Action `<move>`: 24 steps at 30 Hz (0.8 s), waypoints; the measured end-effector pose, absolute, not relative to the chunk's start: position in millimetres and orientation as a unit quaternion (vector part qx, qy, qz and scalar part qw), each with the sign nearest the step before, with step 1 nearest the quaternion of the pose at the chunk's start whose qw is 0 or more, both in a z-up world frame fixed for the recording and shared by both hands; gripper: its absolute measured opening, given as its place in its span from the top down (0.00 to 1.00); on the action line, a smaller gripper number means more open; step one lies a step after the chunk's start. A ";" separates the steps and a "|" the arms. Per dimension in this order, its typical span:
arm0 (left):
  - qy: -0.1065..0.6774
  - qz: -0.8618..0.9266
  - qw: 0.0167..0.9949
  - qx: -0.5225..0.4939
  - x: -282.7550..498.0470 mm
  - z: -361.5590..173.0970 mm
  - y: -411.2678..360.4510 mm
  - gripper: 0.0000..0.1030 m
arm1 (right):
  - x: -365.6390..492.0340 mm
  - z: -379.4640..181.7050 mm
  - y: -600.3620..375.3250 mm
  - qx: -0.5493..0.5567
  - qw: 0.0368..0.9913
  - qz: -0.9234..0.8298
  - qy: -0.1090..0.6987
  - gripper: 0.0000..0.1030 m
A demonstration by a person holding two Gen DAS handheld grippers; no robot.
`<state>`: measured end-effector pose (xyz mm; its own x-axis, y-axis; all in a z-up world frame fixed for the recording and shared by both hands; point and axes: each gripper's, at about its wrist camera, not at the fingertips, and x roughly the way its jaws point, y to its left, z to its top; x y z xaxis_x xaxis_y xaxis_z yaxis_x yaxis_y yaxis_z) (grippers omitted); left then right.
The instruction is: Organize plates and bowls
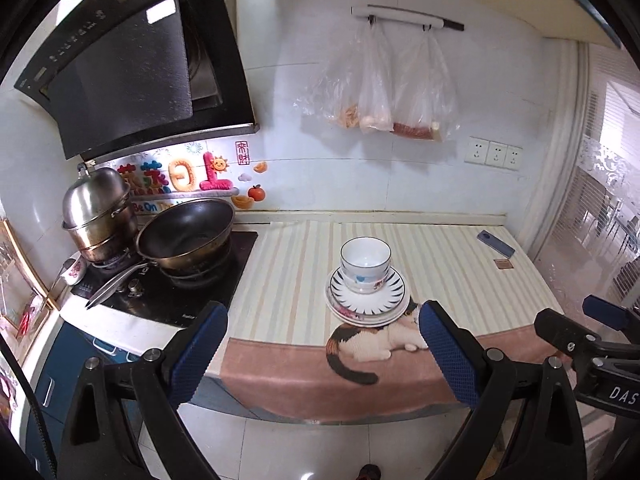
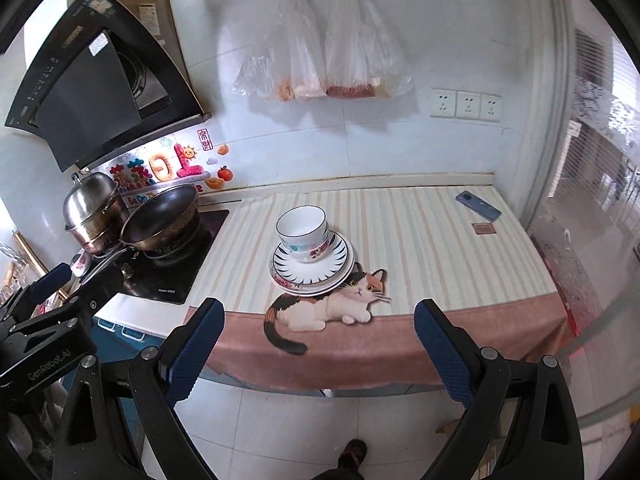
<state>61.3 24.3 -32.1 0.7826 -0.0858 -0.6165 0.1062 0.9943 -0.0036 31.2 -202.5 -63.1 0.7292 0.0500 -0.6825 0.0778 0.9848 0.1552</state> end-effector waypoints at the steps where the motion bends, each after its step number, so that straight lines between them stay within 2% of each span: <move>1: 0.325 -0.051 0.944 0.015 52.3 -30.7 28.1 0.04 | 21.7 -61.2 -199.3 0.087 0.926 -0.009 0.366 0.05; 12: 0.317 -0.048 0.947 0.003 -15.9 -32.2 60.8 0.04 | -66.8 -54.4 -163.5 0.076 0.932 -0.021 0.354 0.05; 24: 0.311 -0.045 0.949 0.000 -46.7 -34.8 72.5 0.04 | -96.3 -56.3 -149.2 0.069 0.932 -0.018 0.355 0.05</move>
<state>-46.7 72.5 -34.8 0.8025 -0.0856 -0.5905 0.0860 0.9959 -0.0275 -96.3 -149.2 -56.3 0.7471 0.0151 -0.6645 0.0831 0.9898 0.1159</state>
